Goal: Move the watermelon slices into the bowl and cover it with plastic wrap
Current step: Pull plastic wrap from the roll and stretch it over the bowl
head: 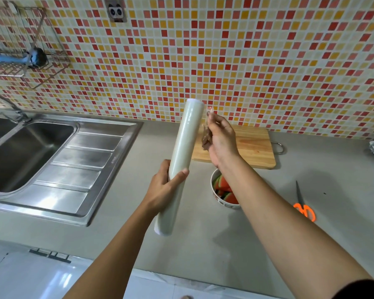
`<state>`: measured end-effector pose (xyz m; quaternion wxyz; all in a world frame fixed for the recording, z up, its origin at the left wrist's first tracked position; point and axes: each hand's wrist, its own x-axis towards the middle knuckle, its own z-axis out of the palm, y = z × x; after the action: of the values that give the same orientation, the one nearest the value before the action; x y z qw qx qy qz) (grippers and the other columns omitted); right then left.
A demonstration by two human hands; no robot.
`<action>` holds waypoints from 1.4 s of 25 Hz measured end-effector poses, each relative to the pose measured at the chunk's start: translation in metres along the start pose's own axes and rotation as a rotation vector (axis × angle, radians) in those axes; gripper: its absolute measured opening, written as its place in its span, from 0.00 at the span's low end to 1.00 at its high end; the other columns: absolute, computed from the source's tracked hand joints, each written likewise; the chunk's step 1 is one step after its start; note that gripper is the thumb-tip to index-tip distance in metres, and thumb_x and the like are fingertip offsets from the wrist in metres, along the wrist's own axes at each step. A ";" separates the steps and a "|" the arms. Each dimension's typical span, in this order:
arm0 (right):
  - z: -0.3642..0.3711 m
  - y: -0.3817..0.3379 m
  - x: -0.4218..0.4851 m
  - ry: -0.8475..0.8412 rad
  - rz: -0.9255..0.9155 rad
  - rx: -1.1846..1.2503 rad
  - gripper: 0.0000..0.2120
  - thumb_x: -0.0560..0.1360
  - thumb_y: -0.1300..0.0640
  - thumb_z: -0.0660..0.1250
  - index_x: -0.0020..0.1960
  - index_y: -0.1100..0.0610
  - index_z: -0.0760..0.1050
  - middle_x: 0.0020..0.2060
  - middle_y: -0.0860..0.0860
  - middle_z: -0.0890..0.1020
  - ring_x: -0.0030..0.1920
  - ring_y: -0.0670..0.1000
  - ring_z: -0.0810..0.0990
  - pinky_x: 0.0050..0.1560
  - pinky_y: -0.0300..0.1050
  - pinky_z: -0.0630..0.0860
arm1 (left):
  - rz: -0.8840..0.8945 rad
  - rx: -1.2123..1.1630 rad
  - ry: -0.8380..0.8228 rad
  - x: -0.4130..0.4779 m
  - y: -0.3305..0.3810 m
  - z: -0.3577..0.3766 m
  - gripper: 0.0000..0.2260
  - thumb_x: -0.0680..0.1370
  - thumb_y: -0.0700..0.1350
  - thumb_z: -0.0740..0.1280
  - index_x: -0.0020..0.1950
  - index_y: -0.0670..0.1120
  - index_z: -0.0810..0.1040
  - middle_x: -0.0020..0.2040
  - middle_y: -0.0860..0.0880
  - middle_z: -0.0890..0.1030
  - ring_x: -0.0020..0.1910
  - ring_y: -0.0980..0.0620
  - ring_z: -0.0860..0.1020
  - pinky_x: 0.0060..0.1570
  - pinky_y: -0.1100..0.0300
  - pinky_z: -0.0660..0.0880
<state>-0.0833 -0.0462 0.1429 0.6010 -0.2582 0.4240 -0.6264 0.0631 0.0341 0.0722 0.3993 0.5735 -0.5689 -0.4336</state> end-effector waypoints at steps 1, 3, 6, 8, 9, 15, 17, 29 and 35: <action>-0.001 -0.001 0.000 -0.003 -0.034 -0.006 0.03 0.74 0.56 0.67 0.44 0.50 0.79 0.31 0.49 0.74 0.30 0.46 0.68 0.27 0.38 0.66 | -0.016 -0.017 0.007 0.002 0.001 0.001 0.20 0.67 0.68 0.63 0.50 0.56 0.69 0.46 0.48 0.78 0.44 0.46 0.80 0.42 0.47 0.81; -0.001 -0.001 0.000 -0.009 -0.085 -0.016 0.04 0.74 0.56 0.68 0.43 0.48 0.79 0.32 0.47 0.75 0.31 0.45 0.68 0.29 0.39 0.67 | -0.037 -0.018 0.030 0.004 0.004 0.004 0.21 0.69 0.68 0.62 0.52 0.54 0.69 0.46 0.48 0.79 0.43 0.47 0.81 0.43 0.46 0.81; -0.004 -0.003 0.002 0.012 -0.166 -0.007 0.04 0.74 0.55 0.67 0.44 0.48 0.79 0.34 0.46 0.77 0.33 0.44 0.71 0.33 0.39 0.69 | 0.003 0.154 0.118 0.009 0.013 0.006 0.23 0.70 0.71 0.56 0.52 0.54 0.67 0.41 0.52 0.78 0.39 0.56 0.78 0.31 0.65 0.74; -0.007 0.000 0.003 0.026 -0.243 -0.062 0.04 0.75 0.52 0.65 0.47 0.45 0.77 0.41 0.46 0.79 0.39 0.45 0.75 0.37 0.40 0.73 | 0.048 0.253 0.166 0.012 0.020 0.006 0.21 0.72 0.69 0.53 0.53 0.55 0.66 0.39 0.56 0.76 0.37 0.60 0.75 0.27 0.70 0.66; -0.009 0.002 0.002 0.020 -0.254 -0.096 0.04 0.75 0.49 0.64 0.49 0.42 0.76 0.45 0.46 0.79 0.45 0.45 0.77 0.40 0.40 0.75 | 0.069 0.291 0.179 0.014 0.021 0.005 0.19 0.74 0.68 0.52 0.52 0.55 0.66 0.38 0.56 0.75 0.36 0.60 0.75 0.27 0.69 0.64; -0.019 0.040 -0.002 -0.025 0.074 0.011 0.23 0.75 0.36 0.55 0.63 0.49 0.70 0.58 0.50 0.76 0.56 0.49 0.75 0.46 0.45 0.73 | 0.185 0.460 0.198 0.024 0.022 -0.018 0.16 0.77 0.63 0.53 0.49 0.52 0.67 0.41 0.48 0.75 0.39 0.51 0.74 0.31 0.62 0.65; -0.016 0.062 -0.010 -0.061 0.142 -0.043 0.20 0.76 0.39 0.55 0.61 0.49 0.71 0.56 0.48 0.76 0.57 0.48 0.74 0.47 0.45 0.72 | 0.196 0.492 0.196 0.025 0.021 -0.027 0.16 0.78 0.62 0.53 0.50 0.51 0.68 0.43 0.47 0.76 0.40 0.49 0.74 0.32 0.62 0.65; 0.017 0.106 -0.039 -0.018 0.074 -0.181 0.10 0.80 0.54 0.51 0.42 0.52 0.66 0.35 0.49 0.71 0.35 0.46 0.73 0.35 0.39 0.76 | 0.125 0.499 0.249 0.022 0.027 -0.037 0.12 0.79 0.60 0.54 0.52 0.53 0.66 0.45 0.48 0.76 0.40 0.59 0.74 0.33 0.65 0.66; -0.002 0.094 -0.031 0.061 0.233 -0.120 0.12 0.78 0.46 0.53 0.43 0.52 0.70 0.33 0.48 0.68 0.31 0.46 0.67 0.31 0.40 0.67 | 0.020 0.493 0.241 0.028 0.032 -0.009 0.18 0.77 0.63 0.55 0.48 0.48 0.65 0.36 0.52 0.76 0.37 0.55 0.75 0.29 0.61 0.66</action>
<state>-0.0305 -0.0079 0.0684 0.6401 -0.2234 0.5059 -0.5333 0.0610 0.0043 0.1044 0.3166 0.6953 -0.6112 -0.2066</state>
